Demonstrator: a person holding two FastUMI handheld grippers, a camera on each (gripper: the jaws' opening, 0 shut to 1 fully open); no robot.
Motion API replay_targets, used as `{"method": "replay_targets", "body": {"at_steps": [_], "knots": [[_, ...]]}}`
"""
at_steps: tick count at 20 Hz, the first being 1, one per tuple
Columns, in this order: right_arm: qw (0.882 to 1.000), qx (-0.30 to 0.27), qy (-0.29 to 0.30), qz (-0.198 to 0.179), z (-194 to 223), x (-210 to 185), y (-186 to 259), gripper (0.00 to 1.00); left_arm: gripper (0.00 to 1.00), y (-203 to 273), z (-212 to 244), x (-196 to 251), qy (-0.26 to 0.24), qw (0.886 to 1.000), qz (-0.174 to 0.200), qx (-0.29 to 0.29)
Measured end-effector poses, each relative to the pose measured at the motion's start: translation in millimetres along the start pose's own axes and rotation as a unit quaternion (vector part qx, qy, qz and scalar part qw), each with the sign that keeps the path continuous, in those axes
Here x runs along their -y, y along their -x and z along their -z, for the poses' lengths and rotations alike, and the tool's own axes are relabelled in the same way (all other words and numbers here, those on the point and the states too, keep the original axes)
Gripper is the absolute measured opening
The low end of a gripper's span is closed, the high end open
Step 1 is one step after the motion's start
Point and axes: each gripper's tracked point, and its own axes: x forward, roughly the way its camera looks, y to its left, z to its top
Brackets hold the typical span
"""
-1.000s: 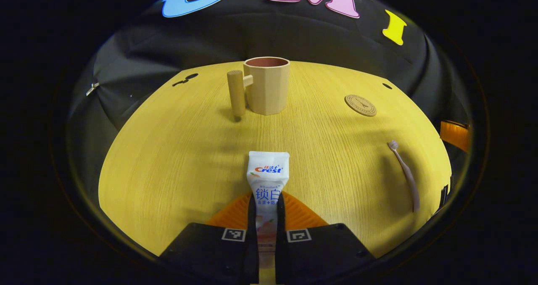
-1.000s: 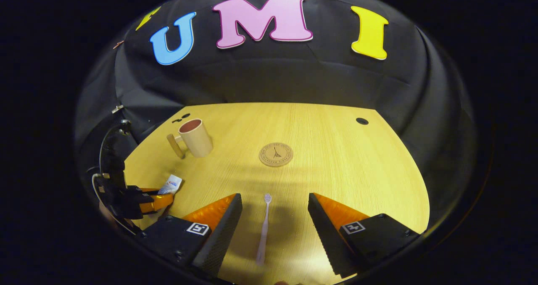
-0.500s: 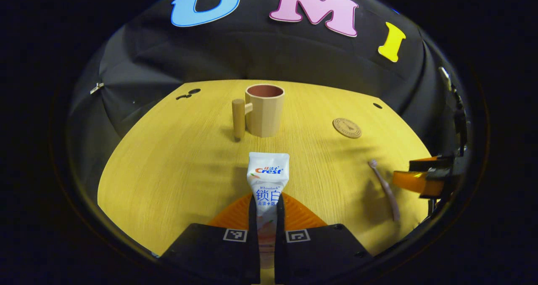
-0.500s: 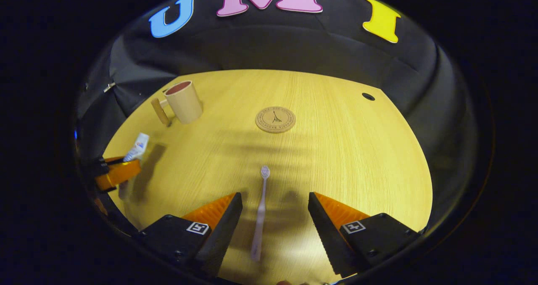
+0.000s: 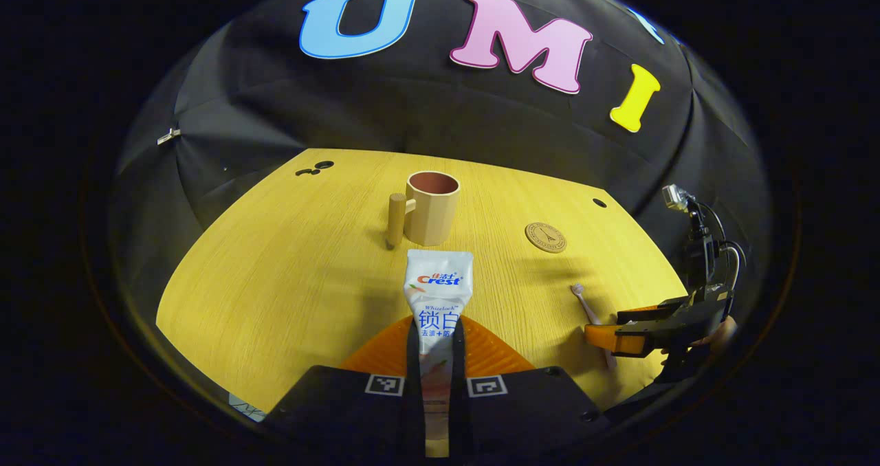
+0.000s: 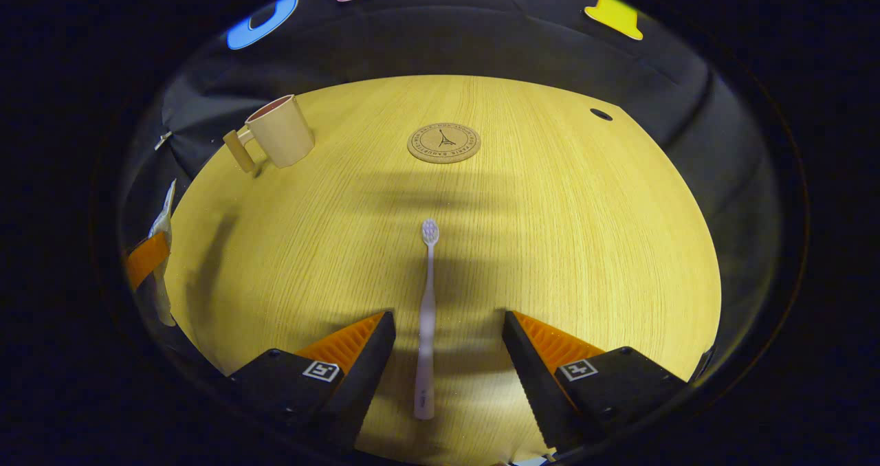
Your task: Put the toothbrush and toothpaste on the desktop into the cup, then pick up the cup and place it on the coaster on the desktop.
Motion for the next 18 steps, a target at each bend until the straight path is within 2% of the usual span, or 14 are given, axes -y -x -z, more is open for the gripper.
{"method": "replay_targets", "body": {"at_steps": [3,5,6,7,8,9,11,14,18], "knots": [[1.0,-0.007,-0.005,0.002,4.3,-1.6,3.3,0.96,0.19,5.5,3.4,-1.0,0.011,1.0,0.002,-0.005],[1.0,-0.008,-0.006,0.001,5.5,-5.1,3.8,0.63,0.19,7.7,3.5,-0.4,0.014,1.0,0.006,-0.002],[1.0,-0.011,-0.002,-0.001,6.2,-6.0,4.2,0.57,0.24,9.5,3.3,0.6,0.014,1.0,0.012,0.0],[1.0,-0.012,0.001,-0.005,7.6,-7.0,6.0,0.52,0.19,12.9,3.2,2.4,0.015,1.0,0.016,0.0],[1.0,-0.013,0.006,-0.009,8.7,-7.9,4.5,0.42,0.19,15.2,4.1,3.2,0.014,1.0,0.018,0.0],[1.0,-0.01,0.007,-0.01,7.0,-8.4,5.1,0.22,0.19,17.2,3.8,4.4,0.013,1.0,0.022,0.0],[1.0,0.0,0.005,-0.02,6.4,-10.4,5.5,0.11,0.19,19.0,3.9,7.6,0.008,1.0,0.029,-0.001],[0.998,-0.008,-0.025,-0.054,9.9,-17.5,7.8,0.06,0.19,19.5,8.4,9.9,0.009,0.999,0.039,-0.007],[0.997,-0.024,-0.044,-0.067,10.4,-15.5,8.7,0.05,0.19,17.9,6.9,9.2,0.014,0.999,0.046,-0.009]]}}
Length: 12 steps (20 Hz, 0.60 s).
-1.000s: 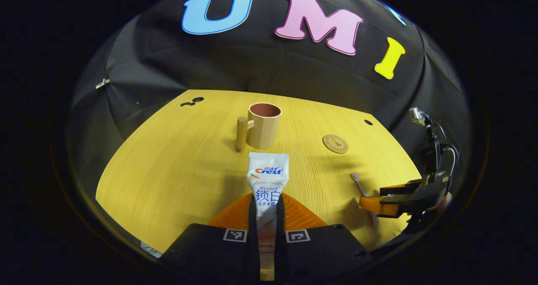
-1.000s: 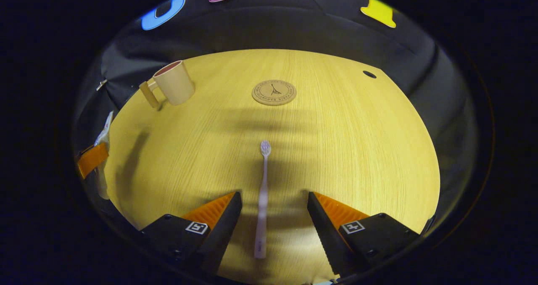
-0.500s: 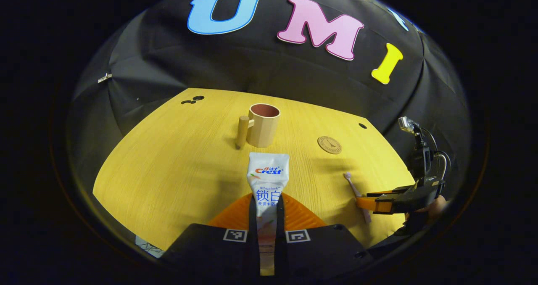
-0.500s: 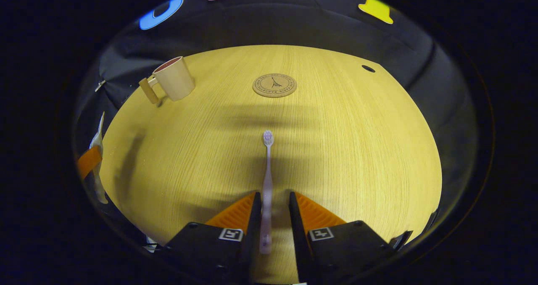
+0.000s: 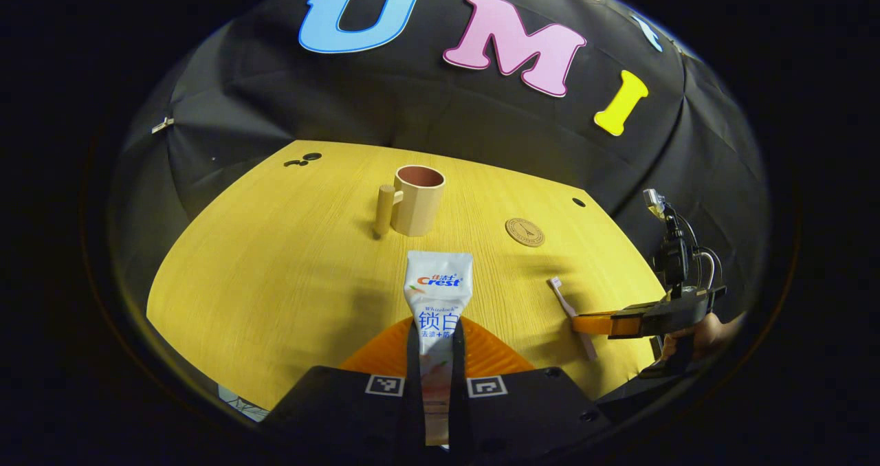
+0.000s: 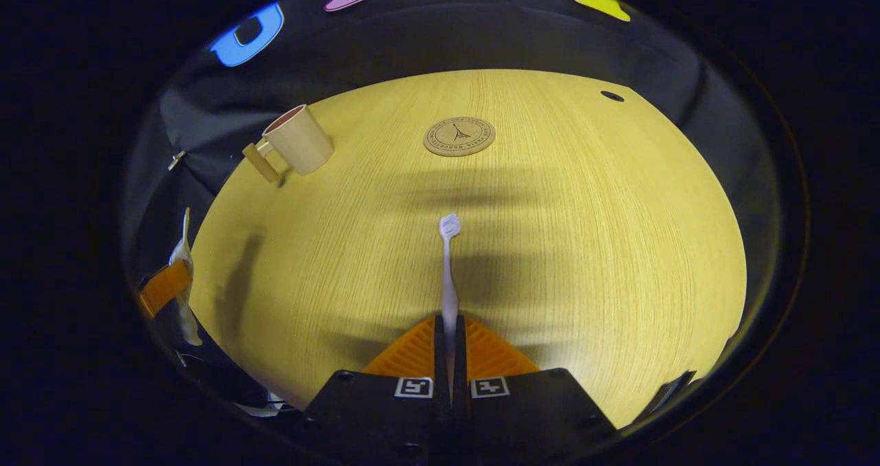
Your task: Put the toothbrush and toothpaste on the desktop into the cup, then pick up the cup and place it on the coaster on the desktop.
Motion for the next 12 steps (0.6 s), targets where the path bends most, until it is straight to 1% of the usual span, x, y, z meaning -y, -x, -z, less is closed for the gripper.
{"method": "replay_targets", "body": {"at_steps": [2,5,6,7,9,12], "knots": [[1.0,0.011,-0.001,0.002,-7.3,3.1,5.7,0.05,0.18,0.3,-7.0,0.7,0.003,1.0,0.004,0.007],[0.999,0.034,0.017,0.001,-24.8,4.4,19.0,0.05,0.18,-0.2,-27.1,1.7,0.007,1.0,0.007,0.028],[0.999,0.041,0.021,-0.002,-32.0,3.4,22.3,0.05,0.14,-1.4,-36.1,1.1,0.008,0.999,0.006,0.036],[0.999,0.048,0.025,-0.005,-38.3,2.7,25.4,0.05,0.18,-2.4,-46.7,1.7,0.01,0.999,0.008,0.046],[0.997,0.069,0.03,-0.007,-56.2,1.4,33.3,0.05,0.19,-4.8,-74.7,4.9,0.015,0.997,0.013,0.071],[0.995,0.094,0.028,-0.024,-81.1,-9.2,44.5,0.05,0.19,-15.3,-122.9,6.2,0.023,0.993,0.018,0.116]]}}
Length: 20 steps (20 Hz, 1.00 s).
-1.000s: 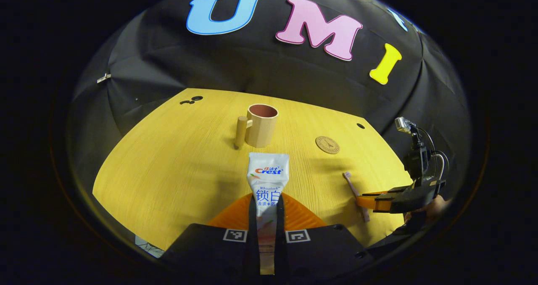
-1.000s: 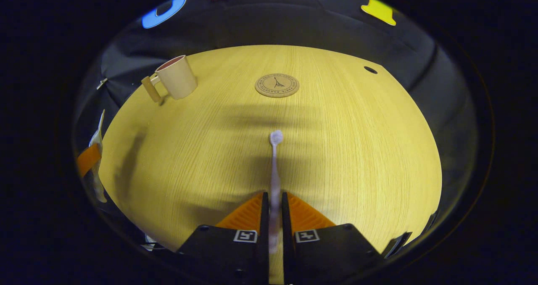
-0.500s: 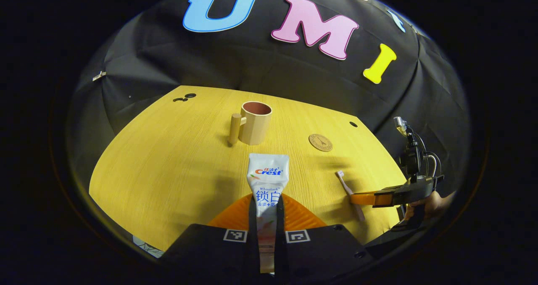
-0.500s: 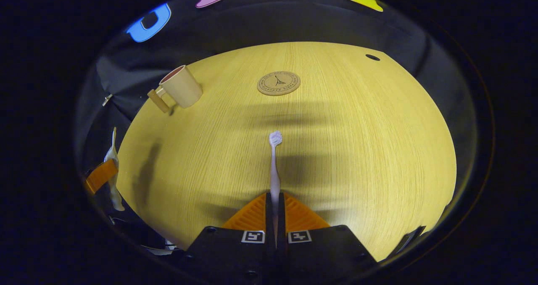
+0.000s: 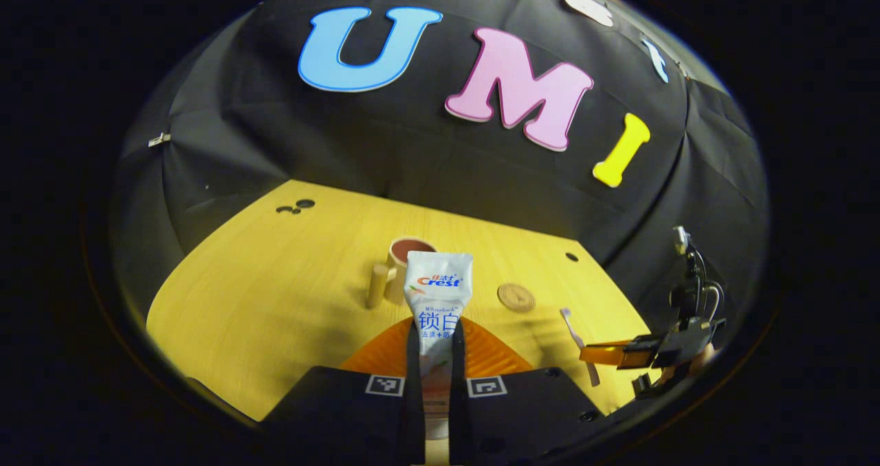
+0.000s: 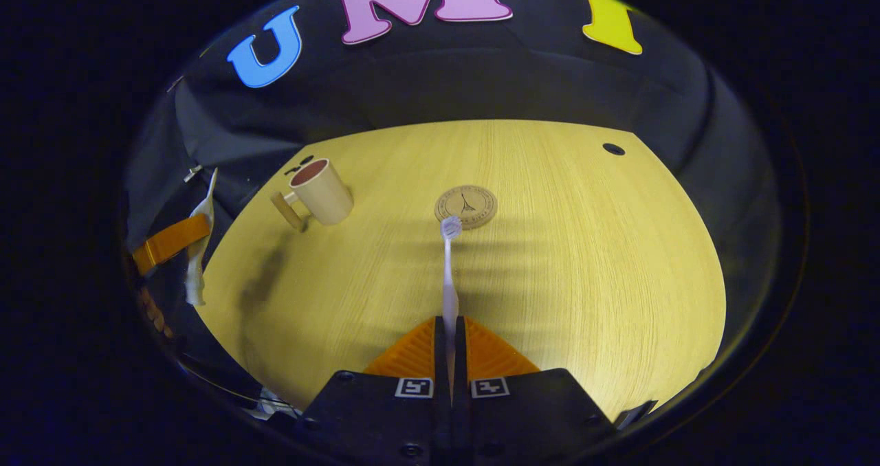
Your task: Put the toothbrush and toothpaste on the desktop into the cup, then pick up the cup and place it on the coaster on the desktop.
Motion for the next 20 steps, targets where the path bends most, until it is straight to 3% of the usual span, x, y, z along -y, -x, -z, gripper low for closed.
{"method": "replay_targets", "body": {"at_steps": [11,15,20], "knots": [[0.999,0.026,0.003,-0.035,-51.8,-3.9,2.5,0.05,0.18,-106.8,-144.0,-5.2,0.014,0.989,0.0,0.148],[0.999,0.02,0.009,-0.038,-54.0,-0.4,0.0,0.05,0.18,-148.7,-153.4,-14.5,0.045,0.983,-0.001,0.181],[0.998,0.02,0.003,-0.053,-57.7,-2.4,-4.1,0.05,0.19,-194.0,-127.4,-27.3,0.052,0.982,-0.011,0.18]]}}
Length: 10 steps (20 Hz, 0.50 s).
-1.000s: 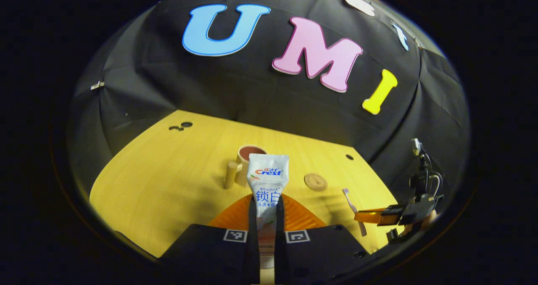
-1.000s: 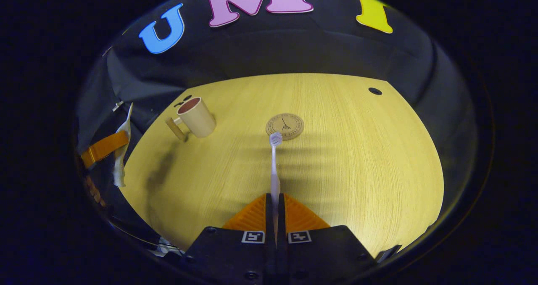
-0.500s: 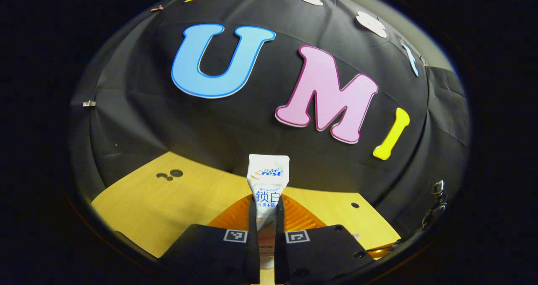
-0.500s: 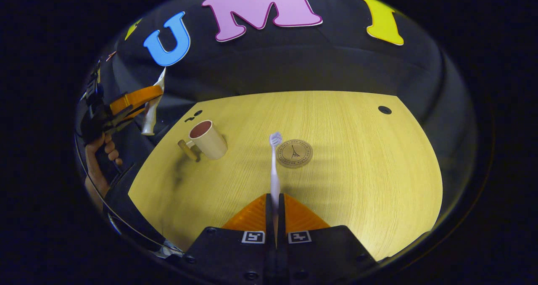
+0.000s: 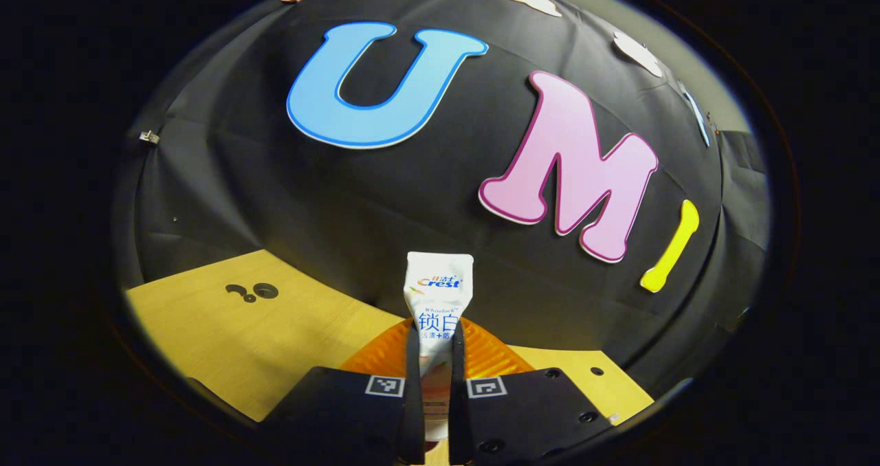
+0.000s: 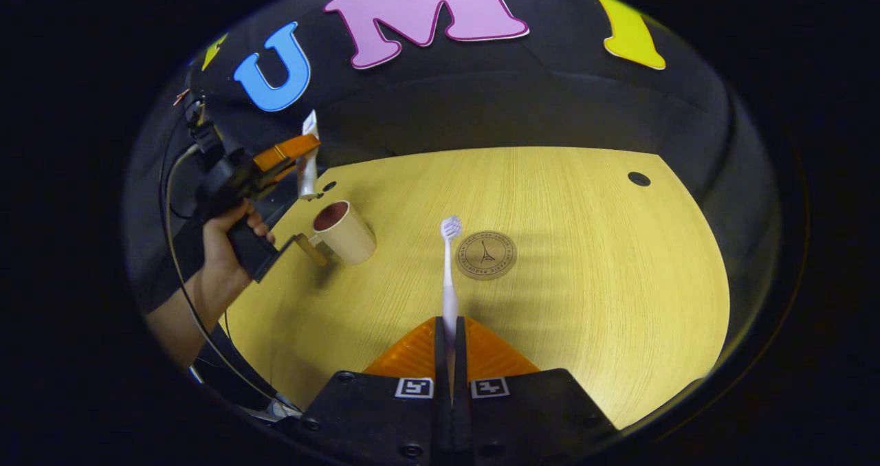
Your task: Put the toothbrush and toothpaste on the desktop into the cup, then pick up the cup and place it on the coaster on the desktop.
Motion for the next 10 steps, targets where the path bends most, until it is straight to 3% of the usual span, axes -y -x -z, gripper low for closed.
{"method": "replay_targets", "body": {"at_steps": [7,10], "knots": [[1.0,-0.006,0.016,-0.004,8.7,0.1,-4.1,0.05,0.21,-0.5,53.9,-19.1,-0.051,0.998,-0.03,-0.022],[1.0,-0.006,0.011,-0.016,10.0,-8.4,-7.8,0.05,0.24,3.9,72.2,-26.6,-0.044,0.997,-0.042,-0.045]]}}
